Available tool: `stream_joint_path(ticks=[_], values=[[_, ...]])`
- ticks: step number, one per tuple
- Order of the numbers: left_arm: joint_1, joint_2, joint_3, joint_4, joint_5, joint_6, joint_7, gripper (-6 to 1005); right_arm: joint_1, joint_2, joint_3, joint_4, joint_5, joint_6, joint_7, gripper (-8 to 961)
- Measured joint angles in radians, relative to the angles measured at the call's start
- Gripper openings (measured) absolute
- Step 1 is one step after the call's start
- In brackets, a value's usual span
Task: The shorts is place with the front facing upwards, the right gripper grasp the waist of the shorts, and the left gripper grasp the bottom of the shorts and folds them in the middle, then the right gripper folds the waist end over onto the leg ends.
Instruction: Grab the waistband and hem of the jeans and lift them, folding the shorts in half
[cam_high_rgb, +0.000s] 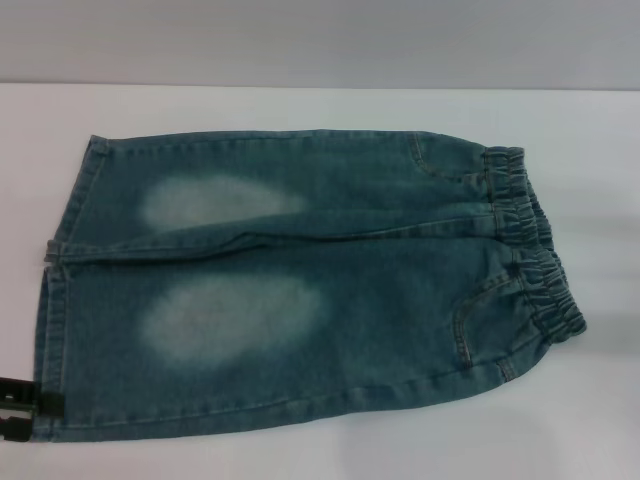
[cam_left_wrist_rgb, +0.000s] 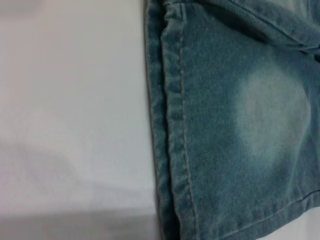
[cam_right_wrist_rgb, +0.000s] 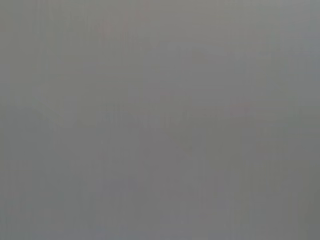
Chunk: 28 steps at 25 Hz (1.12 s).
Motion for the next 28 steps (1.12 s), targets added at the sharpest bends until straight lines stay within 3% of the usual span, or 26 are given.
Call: stream_joint_path(ticks=[17, 28], values=[[-0.014, -0.006, 0.023, 0.000, -0.002, -0.012, -0.001, 746, 0.006, 0.000, 0.000, 0.000, 0.000, 0.004, 0.000, 788], [-0.049, -0.022, 0.024, 0.000, -0.008, -0.006, 0.003, 742, 0.008, 0.000, 0.000, 0.000, 0.000, 0.015, 0.000, 787]])
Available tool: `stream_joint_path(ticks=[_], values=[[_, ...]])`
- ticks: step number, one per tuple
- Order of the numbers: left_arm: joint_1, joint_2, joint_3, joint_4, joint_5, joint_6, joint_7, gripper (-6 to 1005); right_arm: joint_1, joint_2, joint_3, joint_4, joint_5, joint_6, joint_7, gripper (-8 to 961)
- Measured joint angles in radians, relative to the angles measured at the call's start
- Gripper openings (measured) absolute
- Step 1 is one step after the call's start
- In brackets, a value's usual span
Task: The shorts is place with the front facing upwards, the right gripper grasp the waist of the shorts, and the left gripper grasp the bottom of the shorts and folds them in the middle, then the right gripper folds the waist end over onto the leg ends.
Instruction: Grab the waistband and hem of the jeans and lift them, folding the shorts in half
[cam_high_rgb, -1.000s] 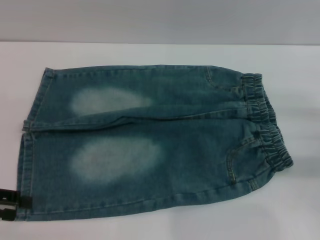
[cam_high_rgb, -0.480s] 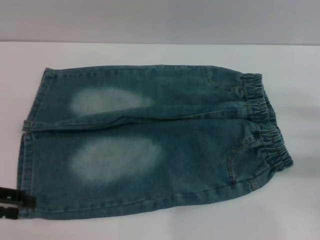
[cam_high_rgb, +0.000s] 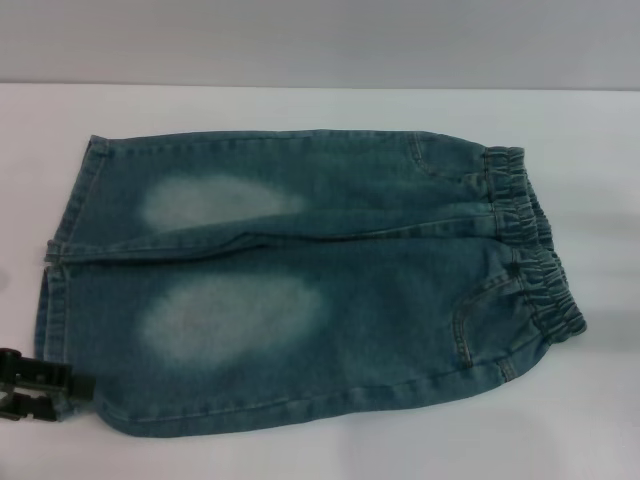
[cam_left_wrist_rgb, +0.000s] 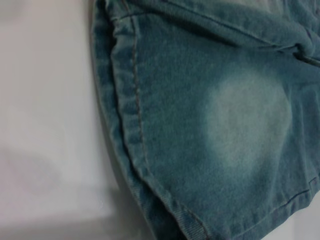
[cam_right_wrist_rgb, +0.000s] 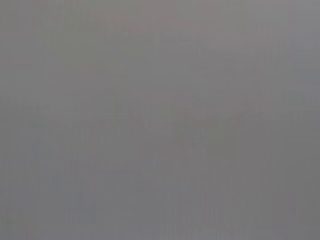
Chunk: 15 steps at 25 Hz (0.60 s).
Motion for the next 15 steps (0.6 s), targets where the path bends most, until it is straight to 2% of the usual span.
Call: stream_joint_path(ticks=[15], values=[[-0.021, -0.006, 0.000, 0.000, 0.000, -0.001, 0.013, 736, 0.001, 0.000, -0.001, 0.000, 0.000, 0.002, 0.000, 787]])
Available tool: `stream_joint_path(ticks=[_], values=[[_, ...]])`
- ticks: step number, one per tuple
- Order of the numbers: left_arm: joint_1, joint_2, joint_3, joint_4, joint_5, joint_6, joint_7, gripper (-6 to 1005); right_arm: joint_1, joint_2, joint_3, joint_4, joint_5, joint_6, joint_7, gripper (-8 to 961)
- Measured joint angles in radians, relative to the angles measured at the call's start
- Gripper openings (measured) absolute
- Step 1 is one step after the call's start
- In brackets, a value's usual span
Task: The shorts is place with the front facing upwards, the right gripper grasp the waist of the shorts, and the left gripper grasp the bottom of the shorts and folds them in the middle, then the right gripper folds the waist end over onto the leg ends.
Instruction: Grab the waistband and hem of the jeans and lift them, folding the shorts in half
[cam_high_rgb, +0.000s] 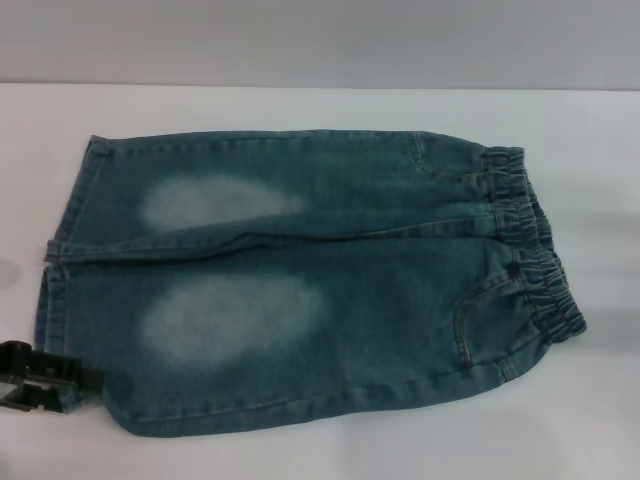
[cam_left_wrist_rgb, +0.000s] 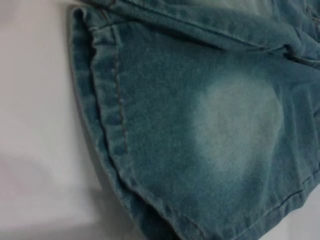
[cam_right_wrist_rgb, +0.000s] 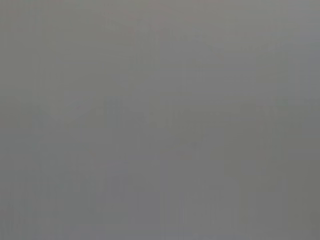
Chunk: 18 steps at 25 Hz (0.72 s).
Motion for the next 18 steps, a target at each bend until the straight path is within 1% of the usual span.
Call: stream_joint_path(ticks=[6, 12, 18], values=[[-0.003, -0.004, 0.000, 0.000, 0.000, 0.004, 0.001, 734, 0.000, 0.000, 0.004, 0.000, 0.000, 0.005, 0.000, 788], [-0.005, -0.004, 0.000, 0.001, 0.005, -0.006, 0.000, 545, 0.001, 0.000, 0.003, 0.000, 0.000, 0.007, 0.000, 788], [-0.005, -0.005, 0.002, 0.006, 0.006, -0.017, -0.007, 473, 0.001, 0.000, 0.004, 0.000, 0.000, 0.008, 0.000, 788]])
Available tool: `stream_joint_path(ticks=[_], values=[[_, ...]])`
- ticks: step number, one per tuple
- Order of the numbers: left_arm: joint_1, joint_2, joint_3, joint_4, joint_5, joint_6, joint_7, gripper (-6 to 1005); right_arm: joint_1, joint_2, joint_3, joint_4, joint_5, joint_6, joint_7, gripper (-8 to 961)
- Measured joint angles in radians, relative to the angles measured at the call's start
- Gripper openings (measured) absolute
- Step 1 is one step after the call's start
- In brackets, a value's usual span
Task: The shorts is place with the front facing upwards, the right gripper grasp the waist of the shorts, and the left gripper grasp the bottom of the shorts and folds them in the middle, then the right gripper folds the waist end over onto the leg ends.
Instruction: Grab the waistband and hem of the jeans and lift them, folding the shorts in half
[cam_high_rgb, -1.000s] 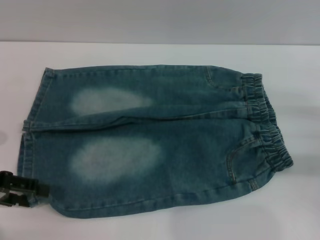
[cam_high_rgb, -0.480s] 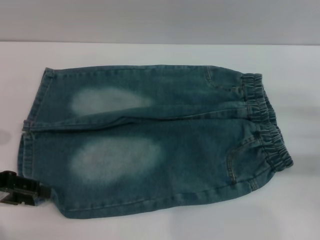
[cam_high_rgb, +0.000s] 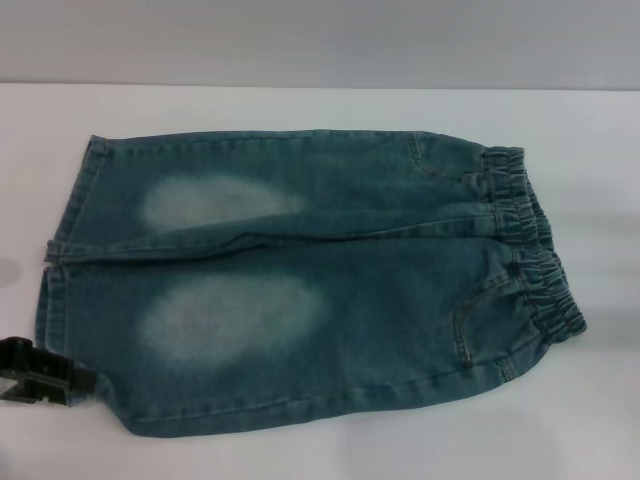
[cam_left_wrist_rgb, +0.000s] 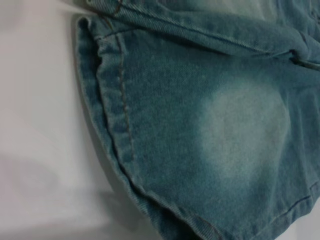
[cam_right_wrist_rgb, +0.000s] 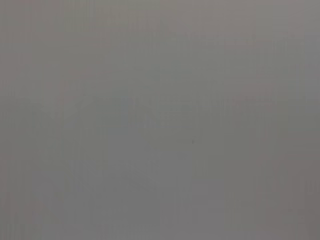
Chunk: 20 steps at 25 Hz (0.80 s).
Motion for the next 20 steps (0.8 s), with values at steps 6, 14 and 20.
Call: stream_joint_path(ticks=[6, 14, 20], values=[[-0.001, 0.000, -0.002, 0.004, 0.000, -0.008, -0.004, 389, 0.000, 0.000, 0.003, 0.000, 0.002, 0.000, 0.000, 787], [-0.008, -0.004, 0.003, 0.005, 0.001, -0.017, -0.005, 177, 0.000, 0.000, 0.004, 0.000, 0.003, 0.000, 0.001, 787], [-0.010, -0.003, -0.012, 0.005, -0.005, -0.023, -0.007, 72, 0.001, 0.000, -0.001, 0.000, 0.001, 0.000, 0.007, 788]])
